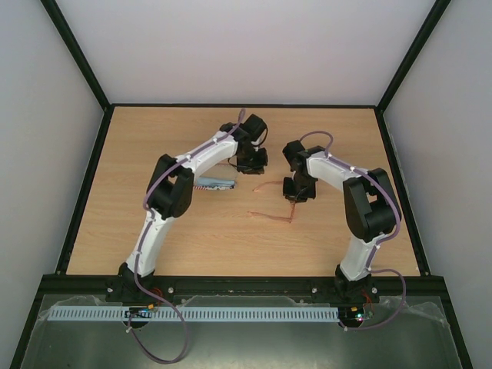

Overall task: Organize the sunglasses
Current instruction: Fold the sunglasses at the center of the board.

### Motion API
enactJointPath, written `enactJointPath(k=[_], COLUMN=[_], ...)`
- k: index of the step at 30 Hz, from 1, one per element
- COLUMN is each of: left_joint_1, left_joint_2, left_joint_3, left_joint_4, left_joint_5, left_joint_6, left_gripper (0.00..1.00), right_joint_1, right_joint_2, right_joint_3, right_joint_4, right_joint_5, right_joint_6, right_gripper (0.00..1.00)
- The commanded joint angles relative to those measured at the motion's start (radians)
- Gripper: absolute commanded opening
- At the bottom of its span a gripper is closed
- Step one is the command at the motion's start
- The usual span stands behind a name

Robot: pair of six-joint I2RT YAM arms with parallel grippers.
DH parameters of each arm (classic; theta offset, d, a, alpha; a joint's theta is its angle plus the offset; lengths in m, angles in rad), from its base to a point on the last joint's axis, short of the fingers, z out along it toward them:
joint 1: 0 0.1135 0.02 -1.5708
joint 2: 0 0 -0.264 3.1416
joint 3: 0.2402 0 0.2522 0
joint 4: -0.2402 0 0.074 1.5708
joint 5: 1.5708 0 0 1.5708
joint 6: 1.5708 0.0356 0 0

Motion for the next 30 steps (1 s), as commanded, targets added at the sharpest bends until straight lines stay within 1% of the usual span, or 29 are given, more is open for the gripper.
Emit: enactJointPath(k=[1, 5, 12, 17, 22, 27, 30], left_joint_1=[-0.016, -0.036, -0.089, -0.117, -0.158, -0.192, -0.191], left_joint_2=[0.067, 0.103, 0.099, 0.001, -0.072, -0.092, -0.130], left_joint_3=[0.061, 0.062, 0.042, -0.064, -0.197, -0.214, -0.248], left_joint_4=[-0.026, -0.020, -0.017, 0.019, 0.108, 0.154, 0.206], left_joint_5=[0.008, 0.013, 0.030, 0.036, 0.082, 0.113, 0.135], left_joint_6=[-0.005, 0.003, 0.017, 0.003, -0.041, -0.054, -0.061], left_gripper=[0.12, 0.07, 0.05, 0.04, 0.04, 0.03, 0.06], right_joint_1=[-0.002, -0.002, -0.001, -0.001, -0.001, -0.001, -0.001], right_joint_2=[-0.010, 0.000, 0.016, 0.025, 0.026, 0.023, 0.013], right_joint_3=[0.002, 0.016, 0.039, 0.038, 0.021, 0.002, -0.017], right_joint_4=[-0.017, -0.018, -0.016, -0.009, 0.011, 0.020, 0.025], right_joint_5=[-0.033, -0.040, -0.044, -0.050, -0.061, -0.062, -0.055], right_joint_6=[0.017, 0.018, 0.031, 0.052, 0.075, 0.081, 0.080], right_gripper=[0.10, 0.09, 0.07, 0.05, 0.05, 0.05, 0.05])
